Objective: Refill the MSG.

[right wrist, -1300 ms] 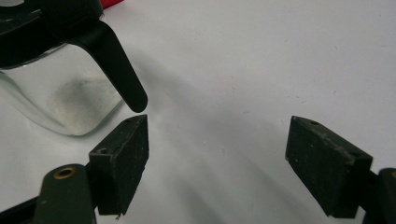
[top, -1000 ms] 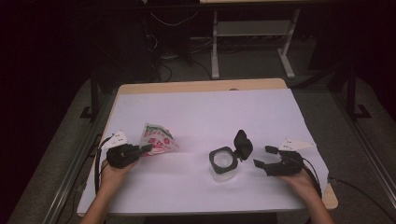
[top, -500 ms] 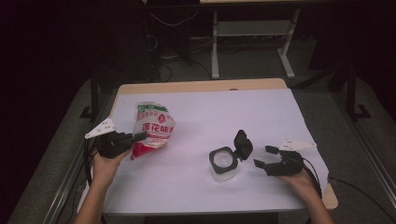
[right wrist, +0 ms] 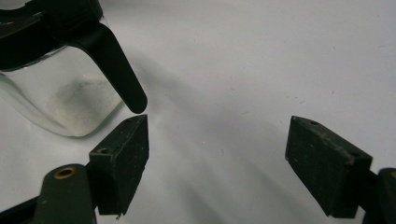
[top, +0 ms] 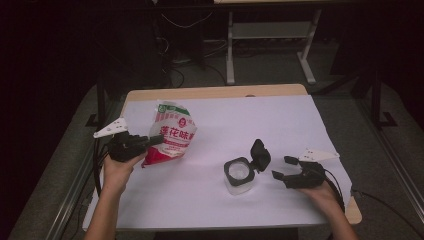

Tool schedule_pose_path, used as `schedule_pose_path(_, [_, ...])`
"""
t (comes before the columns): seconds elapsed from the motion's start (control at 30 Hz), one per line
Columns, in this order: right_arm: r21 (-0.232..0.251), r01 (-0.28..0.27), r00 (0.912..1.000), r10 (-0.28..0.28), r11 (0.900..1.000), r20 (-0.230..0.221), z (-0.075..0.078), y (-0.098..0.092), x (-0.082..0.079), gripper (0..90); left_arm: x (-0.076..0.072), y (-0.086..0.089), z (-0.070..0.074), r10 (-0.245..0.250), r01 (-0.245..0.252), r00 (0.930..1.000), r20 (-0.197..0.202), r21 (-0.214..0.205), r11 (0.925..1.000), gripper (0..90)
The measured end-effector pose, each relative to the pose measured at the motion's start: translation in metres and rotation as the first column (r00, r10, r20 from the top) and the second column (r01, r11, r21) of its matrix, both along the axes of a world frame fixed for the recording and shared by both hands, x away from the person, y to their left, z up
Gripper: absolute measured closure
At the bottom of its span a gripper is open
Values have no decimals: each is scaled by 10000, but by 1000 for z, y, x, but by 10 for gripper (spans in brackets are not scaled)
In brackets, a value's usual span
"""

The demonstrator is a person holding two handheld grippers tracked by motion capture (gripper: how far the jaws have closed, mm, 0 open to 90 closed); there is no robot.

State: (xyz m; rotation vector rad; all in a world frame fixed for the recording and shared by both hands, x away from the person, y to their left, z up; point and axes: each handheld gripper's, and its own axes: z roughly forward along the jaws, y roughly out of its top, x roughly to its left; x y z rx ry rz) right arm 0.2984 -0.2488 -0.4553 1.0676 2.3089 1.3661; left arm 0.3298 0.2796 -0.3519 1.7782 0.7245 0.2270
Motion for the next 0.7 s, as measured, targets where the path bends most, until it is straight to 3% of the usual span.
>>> schedule_pose_path(0.13, [-20, -5, 10000, 5, 10000, 0, 0, 0, 0, 211, -3, -5, 1, -26, 26, 9999, 97, 27, 10000, 900])
schedule_pose_path(0.37, [-132, 13, 10000, -12, 9999, 59, 1, 0, -4, 211, -5, -8, 6, -360, 362, 9993, 51, -598, 9976, 900])
schedule_pose_path(0.6, [-80, -132, 9998, 133, 9999, 158, 15, 0, -23, 222, -10, -15, 17, -511, 515, 9986, 141, -307, 9982, 900])
schedule_pose_path(0.7, [39, -441, 9988, 441, 9990, -188, 19, 1, -36, 260, -11, -18, 21, -576, 584, 9981, 202, -433, 9974, 900])
